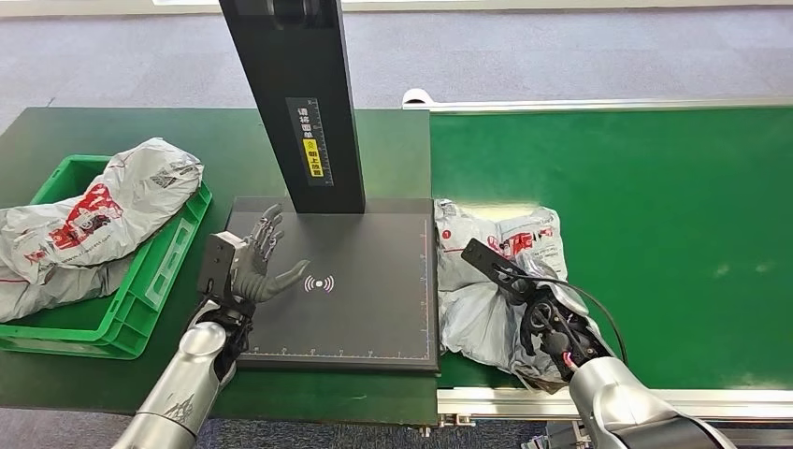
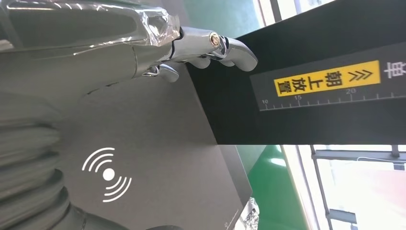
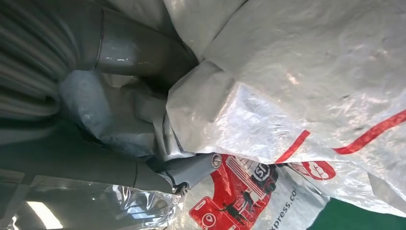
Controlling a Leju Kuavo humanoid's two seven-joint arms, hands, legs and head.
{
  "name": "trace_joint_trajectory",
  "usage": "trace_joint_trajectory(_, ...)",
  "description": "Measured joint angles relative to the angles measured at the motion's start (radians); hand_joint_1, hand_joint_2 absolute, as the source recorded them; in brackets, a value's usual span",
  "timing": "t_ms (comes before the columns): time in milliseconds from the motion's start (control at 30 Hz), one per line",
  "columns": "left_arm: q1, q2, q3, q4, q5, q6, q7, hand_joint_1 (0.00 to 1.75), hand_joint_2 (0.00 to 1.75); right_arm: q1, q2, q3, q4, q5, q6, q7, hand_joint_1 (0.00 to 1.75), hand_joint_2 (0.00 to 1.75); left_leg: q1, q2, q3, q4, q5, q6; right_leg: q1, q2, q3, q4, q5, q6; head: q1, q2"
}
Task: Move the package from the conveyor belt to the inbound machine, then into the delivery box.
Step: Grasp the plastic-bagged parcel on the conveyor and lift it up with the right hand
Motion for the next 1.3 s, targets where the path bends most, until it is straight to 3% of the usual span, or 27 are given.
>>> trace_joint_trajectory(300,0.002,0.003,0.003,-0.007,0.001,0.021,0.001,0.00,1.75,0.013,-0.001,-0.077,-0.018,-0.046,-0.052,-0.103,1.75,1.75,0.000,0.000,0.000,0.000,0.000,0.000,0.000,0.000,0.000,0.000,0.000,0.000,0.000,0.000)
trace_joint_trajectory(600,0.003,0.005,0.004,-0.012,0.002,0.044,0.001,0.00,1.75,0.018,-0.004,-0.115,-0.033,-0.058,-0.054,-0.126,1.75,1.75,0.000,0.000,0.000,0.000,0.000,0.000,0.000,0.000,0.000,0.000,0.000,0.000,0.000,0.000)
trace_joint_trajectory(833,0.010,0.004,0.036,-0.032,0.053,0.169,-0.010,0.00,1.75,0.034,-0.004,-0.166,-0.111,-0.132,-0.085,-0.266,1.75,1.75,0.000,0.000,0.000,0.000,0.000,0.000,0.000,0.000,0.000,0.000,0.000,0.000,0.000,0.000)
trace_joint_trajectory(1033,0.055,-0.009,0.090,-0.117,0.057,0.408,-0.121,0.00,1.75,0.121,0.013,-0.229,-0.348,-0.236,-0.114,-0.396,1.75,1.75,0.000,0.000,-0.001,0.000,0.000,0.000,0.000,0.000,-0.001,0.000,0.000,0.000,0.000,0.000)
trace_joint_trajectory(1300,0.112,-0.011,0.107,-0.221,0.074,0.502,-0.196,0.00,1.75,0.218,0.047,-0.234,-0.632,-0.300,-0.144,-0.506,1.75,1.75,0.000,-0.001,-0.001,0.000,0.000,0.000,0.000,-0.001,0.000,0.000,0.000,0.000,0.000,0.000)
